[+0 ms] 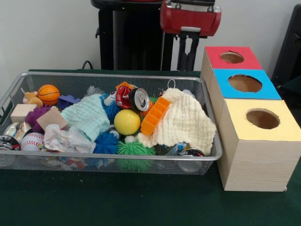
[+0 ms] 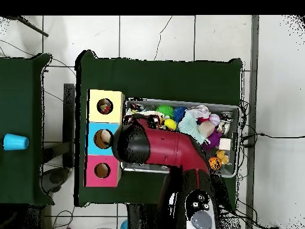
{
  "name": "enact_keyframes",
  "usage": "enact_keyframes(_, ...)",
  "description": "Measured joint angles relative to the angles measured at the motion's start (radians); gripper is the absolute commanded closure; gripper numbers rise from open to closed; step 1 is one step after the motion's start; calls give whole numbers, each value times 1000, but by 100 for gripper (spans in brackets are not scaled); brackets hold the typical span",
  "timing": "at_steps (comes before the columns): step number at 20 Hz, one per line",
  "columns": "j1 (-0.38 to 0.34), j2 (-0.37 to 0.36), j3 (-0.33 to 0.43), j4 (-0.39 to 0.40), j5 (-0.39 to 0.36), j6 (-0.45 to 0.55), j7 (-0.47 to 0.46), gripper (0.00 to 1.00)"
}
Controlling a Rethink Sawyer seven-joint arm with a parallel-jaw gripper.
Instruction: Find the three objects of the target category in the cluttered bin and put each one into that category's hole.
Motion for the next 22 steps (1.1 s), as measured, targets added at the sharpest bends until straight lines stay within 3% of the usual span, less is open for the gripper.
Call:
enact_keyframes(13,-201,-13,139,202,-153,-178,0,100)
enact_keyframes(22,-359,3,242,242,-232,-186,0,100)
